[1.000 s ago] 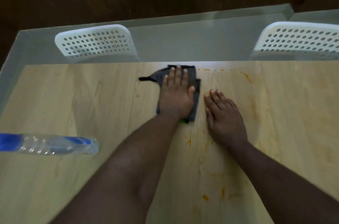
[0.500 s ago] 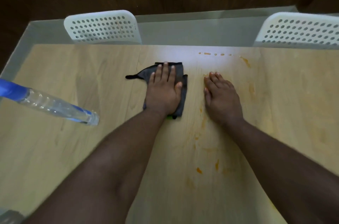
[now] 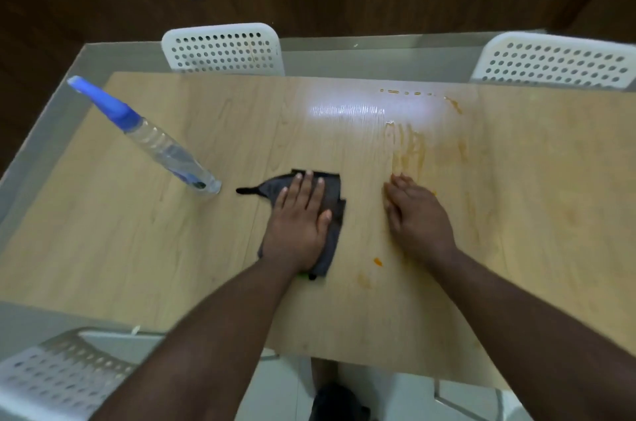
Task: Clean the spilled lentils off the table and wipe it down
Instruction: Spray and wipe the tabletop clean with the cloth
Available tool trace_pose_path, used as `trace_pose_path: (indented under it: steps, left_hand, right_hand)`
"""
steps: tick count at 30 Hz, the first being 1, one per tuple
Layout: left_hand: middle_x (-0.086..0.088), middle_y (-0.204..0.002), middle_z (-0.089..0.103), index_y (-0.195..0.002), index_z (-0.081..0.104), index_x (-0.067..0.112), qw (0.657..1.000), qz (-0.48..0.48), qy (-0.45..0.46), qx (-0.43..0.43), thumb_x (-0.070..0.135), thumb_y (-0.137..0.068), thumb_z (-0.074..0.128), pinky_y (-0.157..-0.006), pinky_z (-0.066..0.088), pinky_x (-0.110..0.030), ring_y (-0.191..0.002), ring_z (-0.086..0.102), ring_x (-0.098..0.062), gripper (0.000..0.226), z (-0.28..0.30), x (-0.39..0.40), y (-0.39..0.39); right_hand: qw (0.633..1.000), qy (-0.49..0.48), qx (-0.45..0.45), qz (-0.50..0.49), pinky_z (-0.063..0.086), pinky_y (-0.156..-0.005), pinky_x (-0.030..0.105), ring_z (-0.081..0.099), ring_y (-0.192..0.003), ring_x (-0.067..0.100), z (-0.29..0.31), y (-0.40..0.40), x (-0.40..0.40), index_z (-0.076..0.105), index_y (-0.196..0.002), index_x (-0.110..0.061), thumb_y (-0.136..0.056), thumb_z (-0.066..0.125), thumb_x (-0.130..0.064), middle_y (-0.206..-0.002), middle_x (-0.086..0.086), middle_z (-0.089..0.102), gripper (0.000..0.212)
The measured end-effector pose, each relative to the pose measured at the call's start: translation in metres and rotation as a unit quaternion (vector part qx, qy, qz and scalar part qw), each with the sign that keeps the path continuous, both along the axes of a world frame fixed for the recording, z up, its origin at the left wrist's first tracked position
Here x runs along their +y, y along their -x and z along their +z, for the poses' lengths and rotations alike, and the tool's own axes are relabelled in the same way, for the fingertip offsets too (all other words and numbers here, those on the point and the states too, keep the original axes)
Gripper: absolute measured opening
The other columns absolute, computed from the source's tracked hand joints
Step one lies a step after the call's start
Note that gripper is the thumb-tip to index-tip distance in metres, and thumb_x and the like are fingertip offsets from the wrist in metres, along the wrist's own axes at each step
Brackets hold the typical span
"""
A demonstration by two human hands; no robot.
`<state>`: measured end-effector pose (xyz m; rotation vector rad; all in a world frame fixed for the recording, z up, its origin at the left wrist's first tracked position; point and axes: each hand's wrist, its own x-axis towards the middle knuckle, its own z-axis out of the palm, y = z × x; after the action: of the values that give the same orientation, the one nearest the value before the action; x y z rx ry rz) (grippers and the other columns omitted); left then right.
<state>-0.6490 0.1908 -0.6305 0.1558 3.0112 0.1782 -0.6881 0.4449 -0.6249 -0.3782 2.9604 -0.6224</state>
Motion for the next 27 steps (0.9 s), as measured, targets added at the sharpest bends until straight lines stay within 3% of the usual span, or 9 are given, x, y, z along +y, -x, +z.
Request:
trace_pose_path:
  steps: [4,9,14,18,23,27]
  left_hand:
    - [-0.013,-0.176,0.002,-0.169,0.009,0.014,0.996,0.094,0.001,0.005,0.049,-0.106,0.01,-0.131,0.006,-0.048,-0.163,0.001,-0.028,0.072,0.002,0.031,0.038]
    - [-0.011,-0.177,-0.004,-0.169,0.005,0.014,1.0,0.009,-0.014,0.017,0.048,-0.109,0.018,-0.131,0.005,-0.049,-0.163,-0.005,-0.028,0.07,-0.006,0.082,-0.029]
    - [-0.005,-0.176,-0.011,-0.169,0.0,0.019,1.0,-0.018,-0.014,-0.003,0.05,-0.109,0.017,-0.131,0.005,-0.048,-0.162,-0.012,-0.021,0.07,-0.008,0.035,-0.112]
    - [-0.006,-0.177,-0.004,-0.169,0.006,0.018,1.0,0.012,0.007,0.016,0.049,-0.108,0.014,-0.131,0.009,-0.048,-0.163,-0.005,-0.022,0.069,-0.011,-0.009,-0.102]
    - [-0.013,-0.176,0.003,-0.169,0.008,0.014,0.995,0.093,0.012,0.025,0.049,-0.107,0.009,-0.131,0.008,-0.048,-0.163,0.002,-0.028,0.071,-0.015,0.006,-0.07]
    - [-0.015,-0.176,0.002,-0.169,0.01,0.013,0.997,0.069,-0.001,0.035,0.048,-0.109,0.014,-0.131,0.009,-0.05,-0.163,0.001,-0.029,0.07,-0.018,0.039,-0.123]
  right_hand:
    - [1.0,-0.005,0.016,-0.003,0.032,-0.125,0.046,0.038,-0.153,0.024,-0.014,-0.038,0.004,0.054,-0.152,-0.015,-0.106,0.042,-0.036,-0.161,0.007,0.047,0.052]
    - [0.999,-0.018,0.037,-0.01,0.03,-0.125,0.043,0.037,-0.153,0.024,-0.017,-0.062,0.005,0.054,-0.152,-0.013,-0.109,0.043,-0.031,-0.161,0.009,0.047,0.047]
    - [0.999,-0.039,0.027,0.01,0.023,-0.129,0.041,0.026,-0.158,0.02,-0.015,-0.081,0.019,0.043,-0.159,-0.019,-0.11,0.033,-0.037,-0.168,0.003,0.036,0.054]
    - [0.999,-0.025,0.038,-0.003,0.022,-0.129,0.041,0.024,-0.159,0.019,-0.018,-0.083,0.018,0.043,-0.159,-0.019,-0.109,0.031,-0.038,-0.168,0.002,0.035,0.055]
    - [0.998,-0.027,0.054,-0.006,0.02,-0.129,0.041,0.024,-0.159,0.018,-0.022,-0.081,0.019,0.044,-0.159,-0.019,-0.111,0.038,-0.032,-0.168,0.001,0.035,0.05]
    - [0.999,-0.034,0.04,-0.002,0.018,-0.13,0.04,0.022,-0.159,0.018,-0.022,-0.086,0.019,0.041,-0.161,-0.02,-0.112,0.038,-0.034,-0.169,0.001,0.033,0.05]
